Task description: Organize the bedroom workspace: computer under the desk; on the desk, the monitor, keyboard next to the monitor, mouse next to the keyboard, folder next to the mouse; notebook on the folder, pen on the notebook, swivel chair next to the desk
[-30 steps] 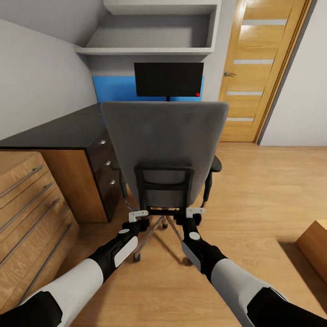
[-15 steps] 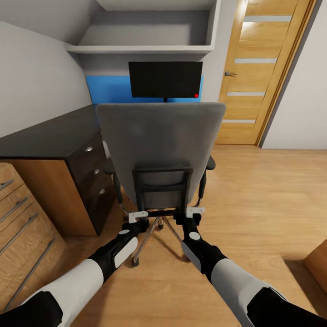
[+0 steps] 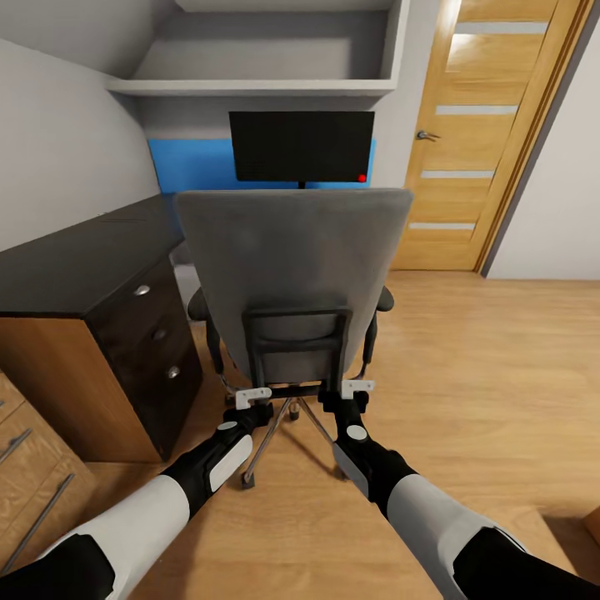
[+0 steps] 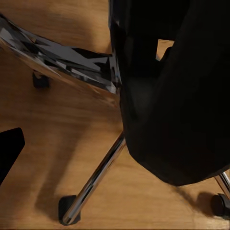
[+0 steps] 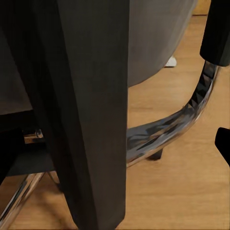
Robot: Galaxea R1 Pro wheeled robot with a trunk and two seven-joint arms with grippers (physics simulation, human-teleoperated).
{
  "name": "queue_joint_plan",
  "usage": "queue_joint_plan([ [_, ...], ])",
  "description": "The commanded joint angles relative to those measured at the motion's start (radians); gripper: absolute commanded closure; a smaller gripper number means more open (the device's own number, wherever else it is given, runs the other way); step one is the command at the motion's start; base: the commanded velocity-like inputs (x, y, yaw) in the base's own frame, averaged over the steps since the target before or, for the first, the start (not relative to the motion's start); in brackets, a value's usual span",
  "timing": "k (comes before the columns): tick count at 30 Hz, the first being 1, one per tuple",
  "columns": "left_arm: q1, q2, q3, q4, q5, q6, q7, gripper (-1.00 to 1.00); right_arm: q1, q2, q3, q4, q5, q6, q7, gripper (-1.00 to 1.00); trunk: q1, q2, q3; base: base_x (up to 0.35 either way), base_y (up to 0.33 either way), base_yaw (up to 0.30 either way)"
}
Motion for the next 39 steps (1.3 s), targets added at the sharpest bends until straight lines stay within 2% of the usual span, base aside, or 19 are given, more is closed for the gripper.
queue_joint_plan([
  [1, -0.001, 0.001, -0.006, -0.002, 0.004, 0.002, 0.008, -1.00, -0.001, -0.001, 0.008, 0.000, -0.008, -0.006, -0.005, -1.00, 0.000, 0.000, -0.001, 0.328, 0.000, 0.000],
  [12, -0.001, 0.001, -0.006, -0.002, 0.004, 0.002, 0.008, -1.00, -0.001, -0.001, 0.008, 0.000, -0.008, -0.006, -0.006, -1.00, 0.000, 0.000, -0.001, 0.328, 0.000, 0.006],
  [21, -0.001, 0.001, -0.007, -0.002, 0.004, 0.002, 0.007, -1.00, -0.001, -0.001, 0.008, 0.000, -0.008, -0.006, -0.006, -1.00, 0.000, 0.000, -0.001, 0.328, 0.000, 0.126],
  [39, -0.001, 0.000, -0.008, -0.002, 0.004, 0.002, 0.006, -1.00, -0.001, -0.001, 0.008, 0.002, -0.008, -0.006, -0.005, -1.00, 0.000, 0.000, -0.001, 0.328, -0.013, 0.005],
])
